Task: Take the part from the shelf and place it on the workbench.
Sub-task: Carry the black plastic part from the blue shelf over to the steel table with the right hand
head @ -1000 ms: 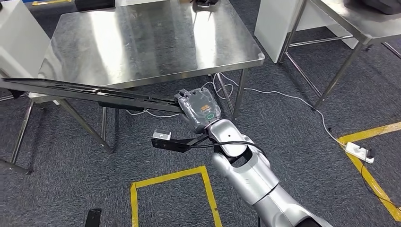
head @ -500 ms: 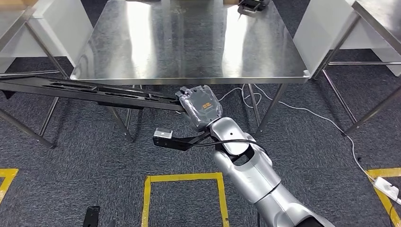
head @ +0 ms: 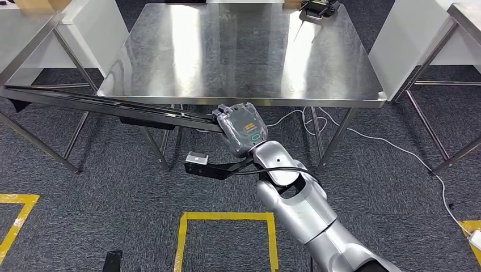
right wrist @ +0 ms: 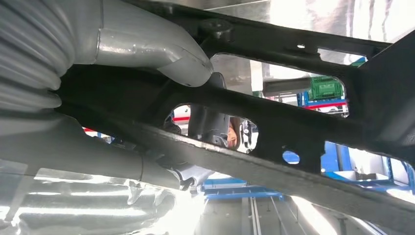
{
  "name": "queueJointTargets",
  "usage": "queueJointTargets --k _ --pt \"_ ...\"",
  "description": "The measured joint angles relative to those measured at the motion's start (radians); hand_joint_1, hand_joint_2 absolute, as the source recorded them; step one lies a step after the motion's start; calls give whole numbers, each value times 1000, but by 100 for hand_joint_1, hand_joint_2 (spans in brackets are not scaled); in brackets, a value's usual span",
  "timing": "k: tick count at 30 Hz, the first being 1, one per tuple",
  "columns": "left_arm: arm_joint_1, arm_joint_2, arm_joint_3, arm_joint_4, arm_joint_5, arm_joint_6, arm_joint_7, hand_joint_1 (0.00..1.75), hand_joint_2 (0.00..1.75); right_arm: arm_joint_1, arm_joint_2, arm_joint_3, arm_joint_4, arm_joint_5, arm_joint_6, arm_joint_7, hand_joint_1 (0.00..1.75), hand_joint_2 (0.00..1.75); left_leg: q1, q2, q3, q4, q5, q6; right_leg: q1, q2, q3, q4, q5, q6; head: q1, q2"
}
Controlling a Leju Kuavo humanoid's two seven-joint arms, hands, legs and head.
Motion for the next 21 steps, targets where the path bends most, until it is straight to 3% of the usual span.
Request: queueJointTargets --k 1,2,4,6,9,14,21 --pt "0 0 0 0 0 0 1 0 175 1 0 0 1 0 0 1 175 175 5 2 -6 2 12 -4 0 -1 2 1 -2 2 0 0" --pt "0 1 1 0 0 0 1 0 175 1 -1 -1 2 0 0 1 175 175 10 5 11 -39 42 -7 -1 -1 5 1 -5 5 0 0" --pt "0 2 1 0 0 0 1 0 175 0 0 -2 3 1 0 3 175 175 14 15 83 -181 110 -8 1 -1 12 3 -12 15 0 0" --pt "-2 2 2 0 0 0 1 0 175 -2 0 -4 3 2 -1 5 175 175 11 19 128 -268 138 -3 10 -2 14 6 -19 22 1 0" --pt "-2 1 6 0 0 0 1 0 175 -3 -4 -5 3 6 -4 11 175 175 4 10 130 -278 141 3 21 -7 11 10 -24 22 4 0" --pt "-1 0 10 0 0 0 1 0 175 -3 -8 -6 3 13 -11 15 175 175 -11 0 128 -278 138 17 18 -16 13 3 -24 36 4 0" --pt "-1 -3 10 0 0 0 1 0 175 -3 -8 -5 4 16 -17 17 175 175 -15 0 127 -278 139 25 15 -17 14 0 -22 45 4 0"
